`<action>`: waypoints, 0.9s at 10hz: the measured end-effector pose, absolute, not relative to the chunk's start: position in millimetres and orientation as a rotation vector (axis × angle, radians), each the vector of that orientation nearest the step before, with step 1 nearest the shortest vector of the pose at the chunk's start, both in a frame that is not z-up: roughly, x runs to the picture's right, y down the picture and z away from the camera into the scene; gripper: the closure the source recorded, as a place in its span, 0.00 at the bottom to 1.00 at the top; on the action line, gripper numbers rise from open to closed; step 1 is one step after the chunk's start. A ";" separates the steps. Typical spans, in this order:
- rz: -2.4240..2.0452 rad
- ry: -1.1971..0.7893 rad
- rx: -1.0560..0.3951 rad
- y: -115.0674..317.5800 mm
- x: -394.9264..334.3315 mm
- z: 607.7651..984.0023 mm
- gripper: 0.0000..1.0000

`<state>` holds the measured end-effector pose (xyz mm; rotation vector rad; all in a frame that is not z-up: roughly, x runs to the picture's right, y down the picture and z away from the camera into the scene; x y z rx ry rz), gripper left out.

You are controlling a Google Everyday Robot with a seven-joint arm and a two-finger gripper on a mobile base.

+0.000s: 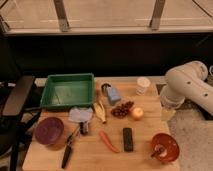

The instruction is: Wipe table surface with eraser

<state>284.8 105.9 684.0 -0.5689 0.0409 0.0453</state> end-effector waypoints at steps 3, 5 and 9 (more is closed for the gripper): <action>0.045 0.041 -0.569 105.9 284.8 684.0 0.35; 0.045 0.041 -0.569 105.9 284.8 684.0 0.35; 0.057 0.028 -0.572 102.5 283.0 685.0 0.35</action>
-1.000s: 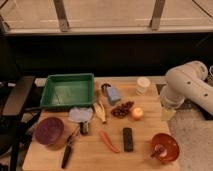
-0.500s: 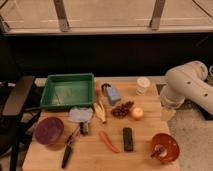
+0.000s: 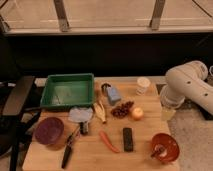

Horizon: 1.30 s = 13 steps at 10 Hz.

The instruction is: Wipe table surface with eraser

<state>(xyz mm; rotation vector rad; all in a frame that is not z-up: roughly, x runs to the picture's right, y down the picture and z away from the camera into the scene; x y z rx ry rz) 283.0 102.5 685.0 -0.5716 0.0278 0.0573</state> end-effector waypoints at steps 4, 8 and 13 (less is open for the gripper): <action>0.101 -0.067 -0.663 114.8 229.3 702.3 0.35; -0.273 -0.268 -0.659 157.7 160.1 701.1 0.35; -0.439 -0.320 -0.642 197.1 147.7 701.0 0.35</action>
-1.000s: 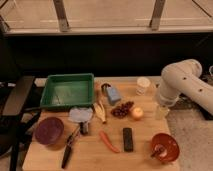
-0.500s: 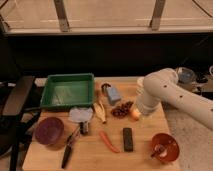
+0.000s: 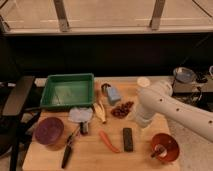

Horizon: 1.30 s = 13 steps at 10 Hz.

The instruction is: Wipe table surface with eraser

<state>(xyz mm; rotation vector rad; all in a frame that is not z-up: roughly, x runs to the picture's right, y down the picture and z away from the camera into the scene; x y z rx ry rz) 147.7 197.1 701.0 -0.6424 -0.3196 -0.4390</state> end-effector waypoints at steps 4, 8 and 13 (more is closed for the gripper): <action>-0.778 -0.368 -0.462 209.0 149.6 708.3 0.35; -0.967 -0.365 -0.388 211.0 150.8 721.1 0.35; -1.089 -0.407 -0.450 225.2 142.6 743.3 0.35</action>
